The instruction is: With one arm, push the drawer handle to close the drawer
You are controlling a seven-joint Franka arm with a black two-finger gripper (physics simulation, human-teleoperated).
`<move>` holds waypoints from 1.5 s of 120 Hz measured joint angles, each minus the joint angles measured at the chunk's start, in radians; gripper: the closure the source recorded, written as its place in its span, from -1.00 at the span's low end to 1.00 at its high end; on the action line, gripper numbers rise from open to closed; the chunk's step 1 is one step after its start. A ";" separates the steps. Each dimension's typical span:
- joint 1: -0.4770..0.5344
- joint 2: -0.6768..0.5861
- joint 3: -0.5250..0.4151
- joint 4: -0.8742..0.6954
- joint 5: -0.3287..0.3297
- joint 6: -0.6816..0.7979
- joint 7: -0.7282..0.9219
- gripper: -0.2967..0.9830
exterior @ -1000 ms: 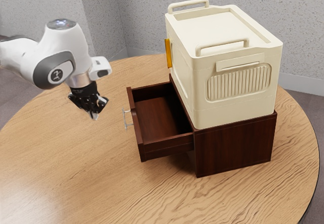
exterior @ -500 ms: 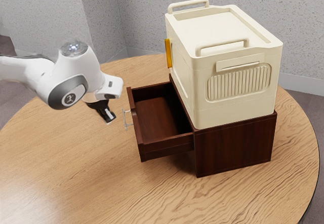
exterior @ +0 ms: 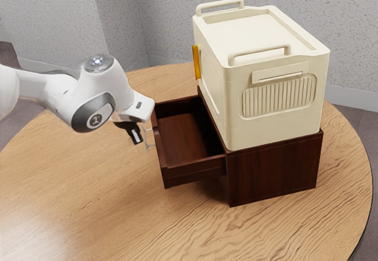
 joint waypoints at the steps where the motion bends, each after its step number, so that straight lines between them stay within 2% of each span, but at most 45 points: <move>1: 0.000 0.003 -0.001 0.003 -0.002 0.000 0.003 0.69; 27: -0.013 0.067 -0.028 0.069 -0.060 0.005 0.068 0.69; 86: -0.018 0.209 -0.083 0.247 -0.141 -0.004 0.153 0.69; 122: -0.011 0.273 -0.109 0.333 -0.166 -0.022 0.180 0.69; 180: 0.011 0.326 -0.152 0.418 -0.171 -0.049 0.203 0.69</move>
